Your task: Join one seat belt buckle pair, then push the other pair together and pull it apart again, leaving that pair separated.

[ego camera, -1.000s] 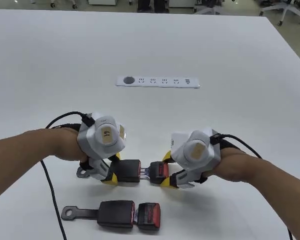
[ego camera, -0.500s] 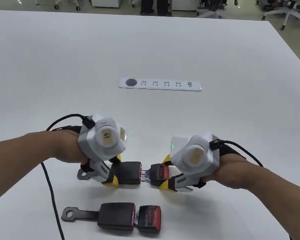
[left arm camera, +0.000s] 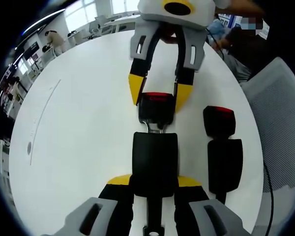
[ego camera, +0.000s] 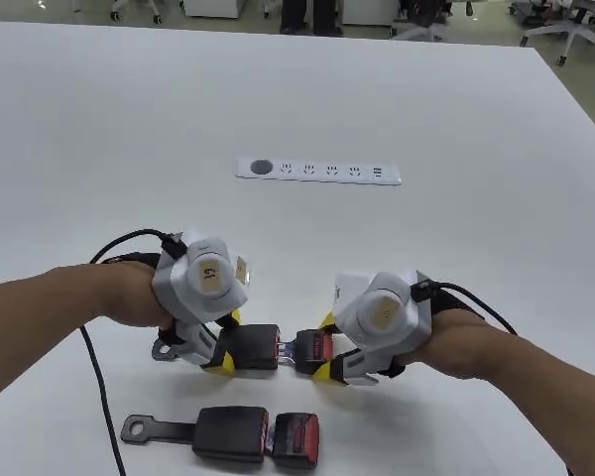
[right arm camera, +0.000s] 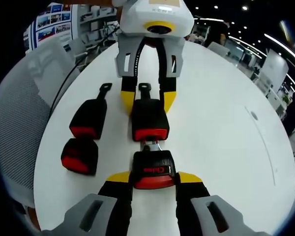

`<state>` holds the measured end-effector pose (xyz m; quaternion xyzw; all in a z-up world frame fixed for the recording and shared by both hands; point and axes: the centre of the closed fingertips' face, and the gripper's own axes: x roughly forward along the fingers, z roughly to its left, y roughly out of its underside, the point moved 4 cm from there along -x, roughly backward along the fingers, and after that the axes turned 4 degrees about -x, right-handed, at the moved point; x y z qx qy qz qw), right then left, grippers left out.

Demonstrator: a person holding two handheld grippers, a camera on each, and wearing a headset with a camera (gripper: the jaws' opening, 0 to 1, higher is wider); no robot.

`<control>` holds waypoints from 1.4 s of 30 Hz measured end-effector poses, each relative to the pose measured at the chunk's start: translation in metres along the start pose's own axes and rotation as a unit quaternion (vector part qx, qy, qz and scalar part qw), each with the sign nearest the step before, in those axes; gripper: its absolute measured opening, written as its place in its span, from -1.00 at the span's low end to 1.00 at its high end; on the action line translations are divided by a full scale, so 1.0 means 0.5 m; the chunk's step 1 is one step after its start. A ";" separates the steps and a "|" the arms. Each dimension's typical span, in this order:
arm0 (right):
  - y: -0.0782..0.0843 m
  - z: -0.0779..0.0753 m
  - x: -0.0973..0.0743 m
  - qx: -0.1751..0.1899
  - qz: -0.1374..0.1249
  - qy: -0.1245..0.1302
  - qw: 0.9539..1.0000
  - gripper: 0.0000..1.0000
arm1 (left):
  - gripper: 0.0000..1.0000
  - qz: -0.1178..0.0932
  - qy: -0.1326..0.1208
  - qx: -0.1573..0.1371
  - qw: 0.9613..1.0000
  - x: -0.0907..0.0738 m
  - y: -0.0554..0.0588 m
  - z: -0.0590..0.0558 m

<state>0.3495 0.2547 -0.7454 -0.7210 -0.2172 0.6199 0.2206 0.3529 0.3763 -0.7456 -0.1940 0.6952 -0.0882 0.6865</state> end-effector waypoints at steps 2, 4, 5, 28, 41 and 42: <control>-0.005 0.002 0.005 0.000 -0.002 0.000 1.000 -0.41 | -0.36 0.000 0.000 0.001 1.000 -0.001 -0.002 -0.002; -0.015 0.003 0.009 -0.002 -0.009 0.001 1.000 -0.41 | -0.36 0.001 0.000 0.001 1.000 0.000 -0.001 -0.001; -0.017 0.005 0.009 0.000 -0.007 0.000 1.000 -0.41 | -0.36 0.002 0.000 0.001 1.000 0.000 -0.001 -0.001; -0.020 0.001 0.016 -0.007 0.001 -0.009 1.000 -0.41 | -0.37 0.017 0.004 0.018 1.000 0.001 -0.004 -0.001; -0.014 -0.002 0.021 -0.003 0.000 -0.007 1.000 -0.40 | -0.36 0.028 0.003 0.013 1.000 0.003 -0.005 0.001; -0.013 -0.003 0.022 -0.002 0.001 -0.007 1.000 -0.40 | -0.36 0.028 0.002 0.013 1.000 0.003 -0.005 0.000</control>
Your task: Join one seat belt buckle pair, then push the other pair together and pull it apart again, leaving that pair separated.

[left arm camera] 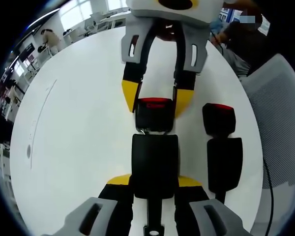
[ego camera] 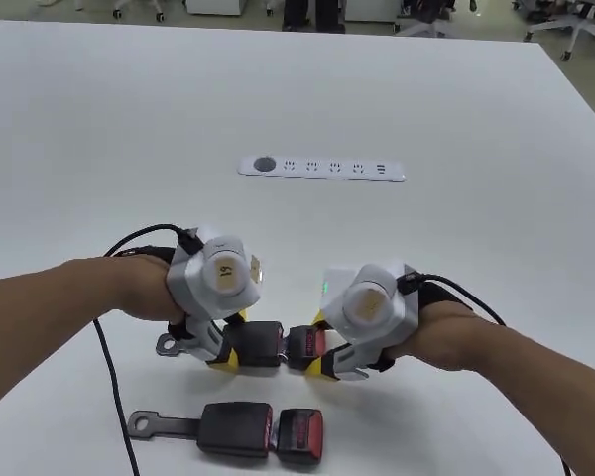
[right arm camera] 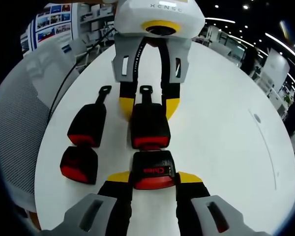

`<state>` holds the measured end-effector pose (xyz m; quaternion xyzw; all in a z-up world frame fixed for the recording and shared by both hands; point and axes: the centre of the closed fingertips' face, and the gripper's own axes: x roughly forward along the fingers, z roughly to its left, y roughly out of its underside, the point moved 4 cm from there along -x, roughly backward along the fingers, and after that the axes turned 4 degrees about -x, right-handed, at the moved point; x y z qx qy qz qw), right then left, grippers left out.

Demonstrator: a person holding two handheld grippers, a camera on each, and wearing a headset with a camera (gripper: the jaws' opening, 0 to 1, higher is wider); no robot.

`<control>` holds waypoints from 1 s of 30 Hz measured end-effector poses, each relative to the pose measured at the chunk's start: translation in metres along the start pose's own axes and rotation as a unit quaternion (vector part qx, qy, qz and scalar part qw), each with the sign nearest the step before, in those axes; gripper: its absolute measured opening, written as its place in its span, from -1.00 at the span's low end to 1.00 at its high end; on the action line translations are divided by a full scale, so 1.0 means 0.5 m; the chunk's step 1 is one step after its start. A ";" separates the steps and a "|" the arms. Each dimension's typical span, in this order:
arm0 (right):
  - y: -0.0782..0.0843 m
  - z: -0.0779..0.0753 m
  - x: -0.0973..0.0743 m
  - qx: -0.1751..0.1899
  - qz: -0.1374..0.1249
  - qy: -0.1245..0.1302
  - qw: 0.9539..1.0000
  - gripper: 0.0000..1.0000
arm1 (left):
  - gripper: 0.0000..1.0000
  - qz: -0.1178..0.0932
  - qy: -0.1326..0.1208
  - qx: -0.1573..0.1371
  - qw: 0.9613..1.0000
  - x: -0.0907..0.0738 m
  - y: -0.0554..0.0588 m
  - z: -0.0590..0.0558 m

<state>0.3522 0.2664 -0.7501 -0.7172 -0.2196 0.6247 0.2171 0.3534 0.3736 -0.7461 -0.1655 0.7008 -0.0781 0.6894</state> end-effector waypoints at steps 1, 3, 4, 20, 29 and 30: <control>0.002 0.000 0.000 0.000 0.000 0.000 1.000 -0.40 | -0.36 0.000 0.000 -0.001 1.000 0.001 0.001 0.001; -0.002 0.003 -0.006 0.000 0.000 0.000 1.000 -0.40 | -0.35 0.000 -0.001 0.000 1.000 0.001 0.003 0.003; -0.001 0.003 -0.005 0.001 0.000 0.001 1.000 -0.40 | -0.35 -0.002 -0.001 -0.001 1.000 0.000 0.003 0.004; 0.024 -0.003 -0.022 -0.005 0.001 -0.006 1.000 -0.39 | -0.34 -0.002 -0.001 -0.001 1.000 0.003 0.006 0.002; 0.021 0.004 -0.032 -0.003 -0.001 -0.009 1.000 -0.39 | -0.34 -0.005 -0.002 -0.002 1.000 0.000 0.003 -0.003; 0.025 0.002 -0.029 -0.005 -0.001 -0.010 1.000 -0.39 | -0.34 -0.005 -0.002 -0.002 1.000 0.000 0.002 -0.004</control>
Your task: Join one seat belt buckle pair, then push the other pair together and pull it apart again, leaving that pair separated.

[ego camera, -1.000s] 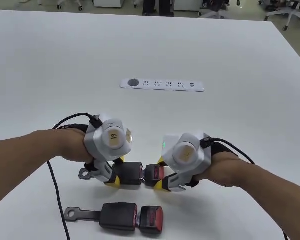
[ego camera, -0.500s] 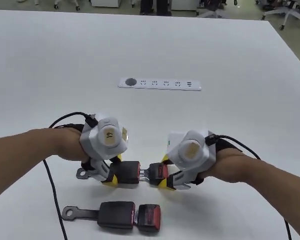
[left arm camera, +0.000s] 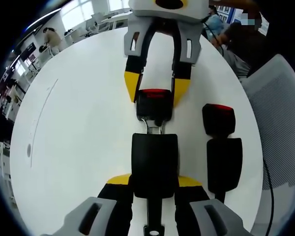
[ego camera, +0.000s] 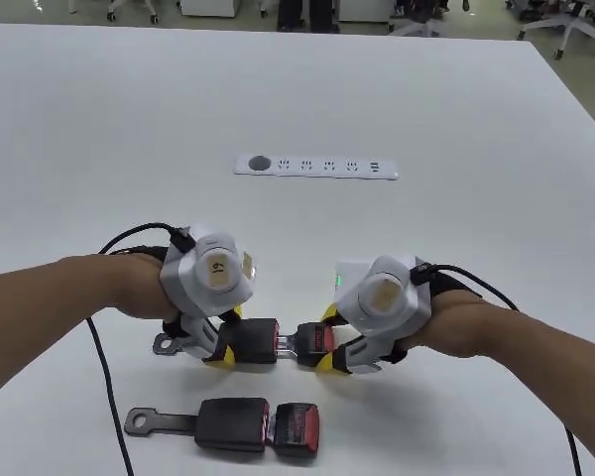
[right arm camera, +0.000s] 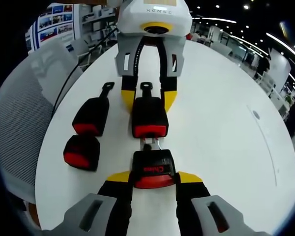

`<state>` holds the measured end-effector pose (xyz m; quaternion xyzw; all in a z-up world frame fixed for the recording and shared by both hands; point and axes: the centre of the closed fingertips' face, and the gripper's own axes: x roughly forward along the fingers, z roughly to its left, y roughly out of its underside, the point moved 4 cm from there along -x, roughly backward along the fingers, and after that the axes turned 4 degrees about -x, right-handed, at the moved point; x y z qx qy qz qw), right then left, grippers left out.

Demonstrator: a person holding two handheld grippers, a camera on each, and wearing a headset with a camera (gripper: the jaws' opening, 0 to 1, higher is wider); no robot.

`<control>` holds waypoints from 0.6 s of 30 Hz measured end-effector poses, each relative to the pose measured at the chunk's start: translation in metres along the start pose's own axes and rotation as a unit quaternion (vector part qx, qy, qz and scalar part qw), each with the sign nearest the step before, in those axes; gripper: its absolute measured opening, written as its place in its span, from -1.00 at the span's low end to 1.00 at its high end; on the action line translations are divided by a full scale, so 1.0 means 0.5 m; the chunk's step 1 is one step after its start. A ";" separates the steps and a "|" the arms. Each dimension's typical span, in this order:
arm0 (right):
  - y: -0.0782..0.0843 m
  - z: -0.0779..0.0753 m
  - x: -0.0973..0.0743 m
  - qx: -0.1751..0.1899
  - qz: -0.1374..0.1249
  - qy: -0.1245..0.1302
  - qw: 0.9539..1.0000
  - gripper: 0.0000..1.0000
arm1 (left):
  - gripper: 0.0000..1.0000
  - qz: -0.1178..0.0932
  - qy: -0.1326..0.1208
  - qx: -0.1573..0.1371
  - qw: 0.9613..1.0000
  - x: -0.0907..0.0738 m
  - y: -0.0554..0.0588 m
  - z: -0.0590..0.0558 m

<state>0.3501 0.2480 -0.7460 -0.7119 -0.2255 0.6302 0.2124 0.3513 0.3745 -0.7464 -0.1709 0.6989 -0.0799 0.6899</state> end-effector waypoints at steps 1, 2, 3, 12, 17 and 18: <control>0.003 -0.001 0.000 -0.002 0.000 -0.001 1.000 -0.39 | -0.34 0.000 0.000 0.000 1.000 0.000 0.000 0.000; 0.003 0.000 -0.001 -0.004 0.000 -0.001 1.000 -0.39 | -0.34 0.000 0.000 0.000 1.000 0.000 0.000 0.000; 0.004 0.000 -0.002 -0.004 0.001 -0.001 1.000 -0.39 | -0.34 0.000 0.000 0.001 1.000 0.000 0.001 0.000; 0.017 0.000 -0.013 -0.004 0.005 -0.002 1.000 -0.39 | -0.34 0.000 0.000 0.000 1.000 0.001 0.001 0.000; 0.024 -0.003 -0.017 -0.003 0.007 -0.001 1.000 -0.39 | -0.34 -0.001 0.001 0.000 1.000 0.001 0.002 0.003; 0.025 -0.003 -0.019 -0.005 0.008 -0.001 1.000 -0.39 | -0.34 0.000 0.001 0.001 1.000 0.002 0.002 0.004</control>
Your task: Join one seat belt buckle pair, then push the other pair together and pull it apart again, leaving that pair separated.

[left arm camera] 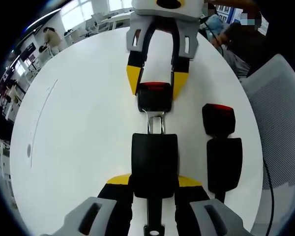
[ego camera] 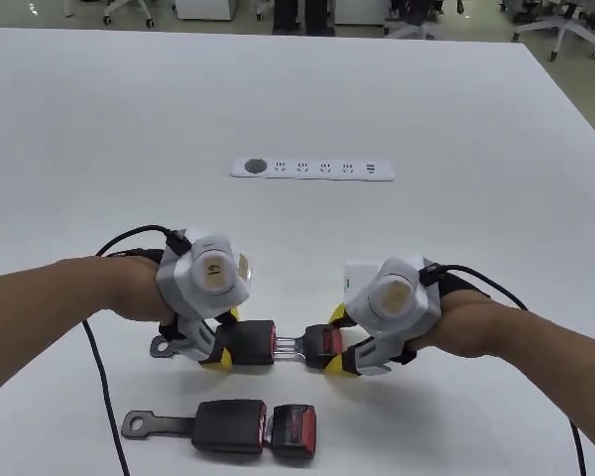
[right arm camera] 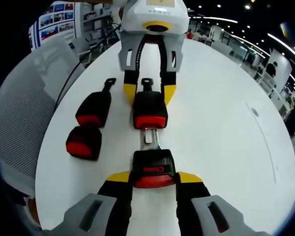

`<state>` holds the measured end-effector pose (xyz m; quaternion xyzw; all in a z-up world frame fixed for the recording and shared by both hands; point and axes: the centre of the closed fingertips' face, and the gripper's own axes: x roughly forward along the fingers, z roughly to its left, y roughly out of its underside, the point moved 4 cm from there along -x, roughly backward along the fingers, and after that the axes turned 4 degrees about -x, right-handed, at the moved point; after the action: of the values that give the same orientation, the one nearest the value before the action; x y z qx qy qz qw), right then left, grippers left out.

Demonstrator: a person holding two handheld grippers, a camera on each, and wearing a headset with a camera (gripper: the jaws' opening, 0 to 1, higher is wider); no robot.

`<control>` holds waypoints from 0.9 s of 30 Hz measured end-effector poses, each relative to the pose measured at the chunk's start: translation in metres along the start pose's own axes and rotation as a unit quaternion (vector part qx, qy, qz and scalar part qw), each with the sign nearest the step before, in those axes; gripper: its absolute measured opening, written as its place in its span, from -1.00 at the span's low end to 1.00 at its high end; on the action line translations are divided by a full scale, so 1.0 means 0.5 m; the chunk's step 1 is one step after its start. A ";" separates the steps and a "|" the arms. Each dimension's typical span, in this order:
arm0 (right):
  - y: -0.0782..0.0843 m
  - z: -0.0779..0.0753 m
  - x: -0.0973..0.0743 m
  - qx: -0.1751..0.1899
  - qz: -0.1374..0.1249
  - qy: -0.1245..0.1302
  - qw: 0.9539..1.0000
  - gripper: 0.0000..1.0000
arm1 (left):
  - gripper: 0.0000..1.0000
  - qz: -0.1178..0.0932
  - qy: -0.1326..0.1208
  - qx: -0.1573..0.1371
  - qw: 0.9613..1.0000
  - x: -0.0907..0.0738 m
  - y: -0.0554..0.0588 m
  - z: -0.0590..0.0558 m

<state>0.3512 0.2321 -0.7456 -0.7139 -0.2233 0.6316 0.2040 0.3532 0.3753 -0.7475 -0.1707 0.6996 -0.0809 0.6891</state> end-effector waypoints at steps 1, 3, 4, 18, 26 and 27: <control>0.001 0.000 -0.002 0.001 0.001 0.000 1.000 -0.39 | -0.34 0.000 0.000 0.000 1.000 0.000 0.000 0.001; 0.004 0.000 -0.002 -0.001 0.002 -0.001 1.000 -0.39 | -0.34 0.000 0.000 0.001 1.000 0.000 0.000 0.000; 0.009 -0.002 -0.001 -0.001 0.003 -0.001 1.000 -0.39 | -0.34 0.000 0.000 0.000 1.000 0.000 0.000 0.000; 0.037 0.001 -0.029 0.001 0.018 -0.001 1.000 -0.38 | -0.34 0.000 0.000 0.001 1.000 0.003 0.002 0.001; 0.059 -0.001 -0.040 0.001 0.026 -0.002 1.000 -0.38 | -0.34 0.000 -0.001 0.002 1.000 0.001 0.000 0.000; 0.063 -0.002 -0.040 0.001 0.026 -0.003 1.000 -0.38 | -0.33 0.000 -0.001 0.002 1.000 0.002 0.000 0.001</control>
<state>0.3521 0.1948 -0.7473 -0.7178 -0.2044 0.6387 0.1872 0.3535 0.3753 -0.7483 -0.1697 0.6989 -0.0821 0.6899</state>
